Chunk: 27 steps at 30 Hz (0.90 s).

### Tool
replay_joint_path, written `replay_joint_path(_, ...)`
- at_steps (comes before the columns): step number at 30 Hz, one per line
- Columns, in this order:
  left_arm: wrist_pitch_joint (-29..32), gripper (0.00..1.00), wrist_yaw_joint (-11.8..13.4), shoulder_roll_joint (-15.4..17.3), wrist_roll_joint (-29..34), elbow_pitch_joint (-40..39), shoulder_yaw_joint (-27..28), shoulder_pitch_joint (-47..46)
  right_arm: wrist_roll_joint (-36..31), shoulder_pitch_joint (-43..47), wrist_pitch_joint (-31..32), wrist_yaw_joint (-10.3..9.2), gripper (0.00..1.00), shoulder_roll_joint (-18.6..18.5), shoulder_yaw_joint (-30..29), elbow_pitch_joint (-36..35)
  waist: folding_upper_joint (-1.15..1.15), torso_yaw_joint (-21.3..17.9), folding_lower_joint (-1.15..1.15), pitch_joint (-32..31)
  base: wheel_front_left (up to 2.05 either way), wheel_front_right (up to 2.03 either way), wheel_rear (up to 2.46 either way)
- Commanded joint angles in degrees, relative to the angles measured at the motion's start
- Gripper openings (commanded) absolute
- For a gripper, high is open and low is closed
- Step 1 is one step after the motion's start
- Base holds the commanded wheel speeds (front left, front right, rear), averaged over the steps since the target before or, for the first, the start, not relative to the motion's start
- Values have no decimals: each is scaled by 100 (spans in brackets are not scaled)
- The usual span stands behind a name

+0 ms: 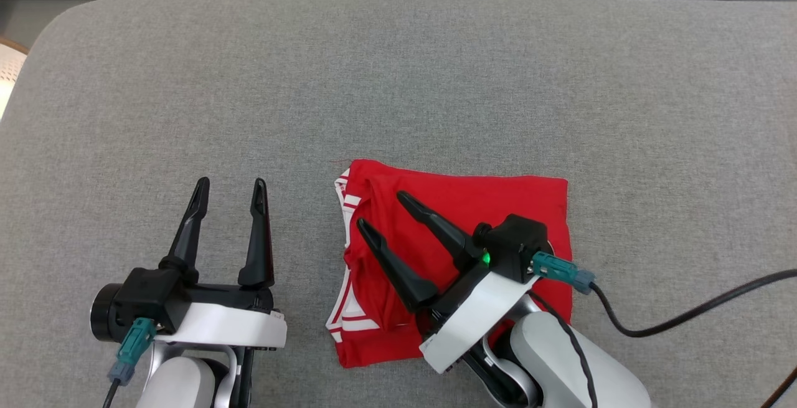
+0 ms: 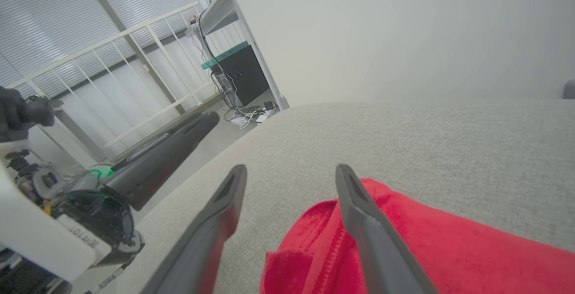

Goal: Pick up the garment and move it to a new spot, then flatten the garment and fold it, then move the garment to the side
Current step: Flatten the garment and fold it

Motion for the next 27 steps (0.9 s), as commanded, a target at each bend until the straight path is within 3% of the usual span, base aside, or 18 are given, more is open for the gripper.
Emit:
replay_joint_path(1,-24,100,-20,8,42,10,32,-69,59,-73,-118,-1,100,-15,10,-57,0,-23,0,1,0,0,0)
replay_joint_path(5,-24,100,-20,10,43,2,85,-35,-128,-212,-526,-1,100,-21,-271,-303,0,-105,0,-10,0,0,0)
replay_joint_path(11,-24,100,-16,29,44,-50,204,82,-605,208,-653,-1,100,-413,-1547,-730,0,-238,0,-71,0,0,0)
replay_joint_path(20,-24,100,8,116,98,-74,295,292,-1279,1546,-225,-1,100,-907,-3360,-1393,0,-428,0,-259,0,0,0)
replay_joint_path(27,6,100,-1,216,62,-53,305,541,-1532,2371,154,-1,100,-869,-3920,-1961,0,-559,0,-573,0,0,0)
